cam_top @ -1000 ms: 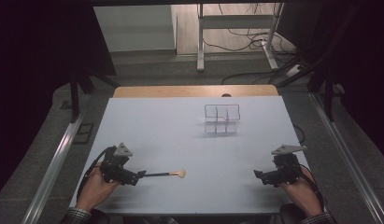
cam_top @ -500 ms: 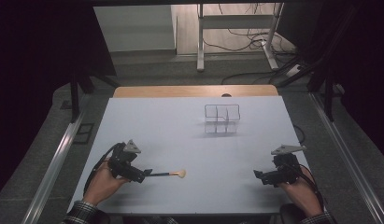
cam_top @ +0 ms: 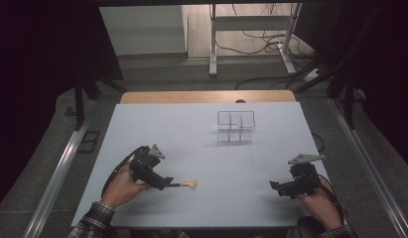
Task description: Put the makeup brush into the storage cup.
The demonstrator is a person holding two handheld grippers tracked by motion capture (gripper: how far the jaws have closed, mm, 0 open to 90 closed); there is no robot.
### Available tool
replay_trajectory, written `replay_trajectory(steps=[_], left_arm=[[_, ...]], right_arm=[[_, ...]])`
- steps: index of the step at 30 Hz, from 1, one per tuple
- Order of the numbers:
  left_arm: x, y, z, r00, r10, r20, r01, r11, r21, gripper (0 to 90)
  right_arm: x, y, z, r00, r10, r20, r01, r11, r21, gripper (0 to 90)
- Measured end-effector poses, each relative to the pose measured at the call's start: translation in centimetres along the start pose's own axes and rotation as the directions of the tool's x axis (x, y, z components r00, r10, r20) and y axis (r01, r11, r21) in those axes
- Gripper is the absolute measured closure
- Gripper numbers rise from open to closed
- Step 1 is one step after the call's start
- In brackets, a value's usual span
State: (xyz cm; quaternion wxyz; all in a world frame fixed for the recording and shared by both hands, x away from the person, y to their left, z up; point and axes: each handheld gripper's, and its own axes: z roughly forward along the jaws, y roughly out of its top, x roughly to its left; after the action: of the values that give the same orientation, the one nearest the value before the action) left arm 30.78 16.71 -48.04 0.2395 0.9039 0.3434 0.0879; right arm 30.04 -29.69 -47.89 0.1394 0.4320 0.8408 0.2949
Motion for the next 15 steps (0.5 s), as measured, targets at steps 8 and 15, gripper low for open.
replay_trajectory(steps=[8, 15], left_arm=[[-0.3, 0.5, 0.8, 0.9998, 0.017, 0.008, -0.017, 0.9995, 0.028, 0.7], [0.0, 0.0, 1.5, 0.9997, 0.016, 0.018, -0.017, 0.9985, 0.051, 1.2]], right_arm=[[-0.1, 0.0, 0.0, 1.0000, 0.007, 0.000, -0.007, 1.000, 0.001, 0.0], [0.0, 0.0, 0.1, 1.0000, 0.001, 0.001, -0.001, 1.000, 0.008, 0.0]])
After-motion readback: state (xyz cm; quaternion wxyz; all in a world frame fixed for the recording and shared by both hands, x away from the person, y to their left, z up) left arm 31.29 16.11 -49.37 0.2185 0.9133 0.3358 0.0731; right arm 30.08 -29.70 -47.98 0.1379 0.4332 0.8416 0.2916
